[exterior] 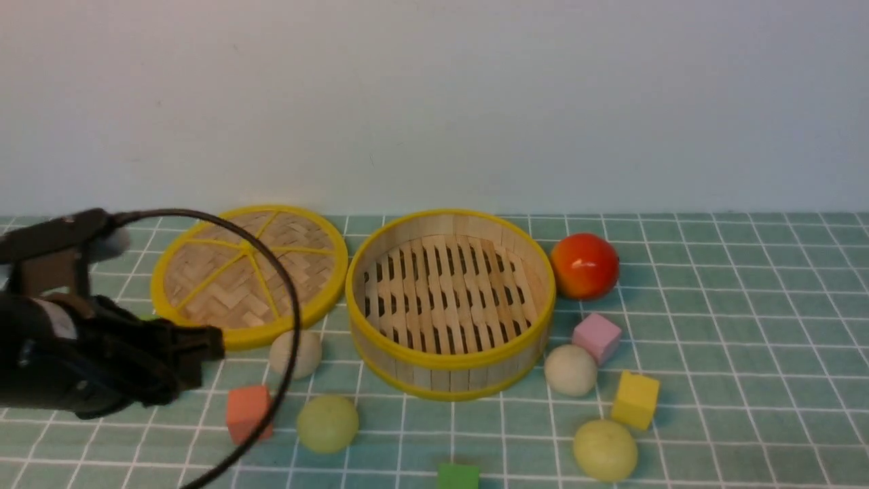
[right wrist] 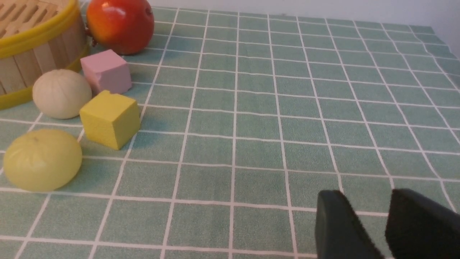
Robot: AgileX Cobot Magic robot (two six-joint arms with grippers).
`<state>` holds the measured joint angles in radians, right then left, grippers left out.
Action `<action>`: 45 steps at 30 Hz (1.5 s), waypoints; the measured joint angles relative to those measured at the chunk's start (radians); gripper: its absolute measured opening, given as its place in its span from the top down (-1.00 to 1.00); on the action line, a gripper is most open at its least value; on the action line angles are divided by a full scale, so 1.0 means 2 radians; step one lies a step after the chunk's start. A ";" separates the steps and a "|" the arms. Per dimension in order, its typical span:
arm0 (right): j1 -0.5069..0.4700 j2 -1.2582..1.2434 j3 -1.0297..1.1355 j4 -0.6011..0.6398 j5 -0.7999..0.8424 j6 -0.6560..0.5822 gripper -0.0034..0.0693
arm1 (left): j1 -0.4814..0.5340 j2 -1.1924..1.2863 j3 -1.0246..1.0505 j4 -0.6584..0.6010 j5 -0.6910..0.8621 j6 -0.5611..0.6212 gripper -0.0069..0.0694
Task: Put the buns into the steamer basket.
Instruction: Use the left arm to grab a steamed stuffed bun
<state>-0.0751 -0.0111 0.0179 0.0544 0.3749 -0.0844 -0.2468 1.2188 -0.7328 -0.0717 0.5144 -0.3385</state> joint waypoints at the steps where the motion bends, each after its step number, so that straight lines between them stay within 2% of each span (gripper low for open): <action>1: 0.000 0.000 0.000 0.000 0.000 0.000 0.25 | -0.023 0.028 -0.020 -0.004 0.018 0.024 0.19; 5: 0.000 0.000 0.000 0.000 0.000 0.000 0.25 | -0.074 0.087 -0.078 -0.005 0.058 0.051 0.19; 10: 0.000 0.000 0.000 0.000 0.000 0.000 0.25 | -0.109 0.165 -0.142 0.013 0.082 0.055 0.19; 17: 0.000 0.000 0.000 0.000 0.000 0.000 0.25 | -0.112 0.240 -0.190 0.019 0.100 0.055 0.19; 38: 0.000 0.000 0.000 0.000 0.000 0.000 0.25 | -0.112 0.315 -0.197 0.021 0.064 0.055 0.20; 40: 0.000 0.000 0.000 0.000 0.000 0.000 0.25 | -0.112 0.316 -0.198 0.022 0.064 0.055 0.21; 43: 0.000 0.000 0.000 0.000 0.000 0.000 0.25 | -0.112 0.316 -0.199 0.022 0.066 0.055 0.36; 45: 0.000 0.000 0.000 0.000 0.000 0.000 0.25 | -0.112 0.316 -0.200 0.022 0.071 0.055 0.57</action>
<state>-0.0751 -0.0111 0.0179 0.0544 0.3749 -0.0844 -0.4704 1.8506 -1.1324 -0.0286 0.6570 -0.2290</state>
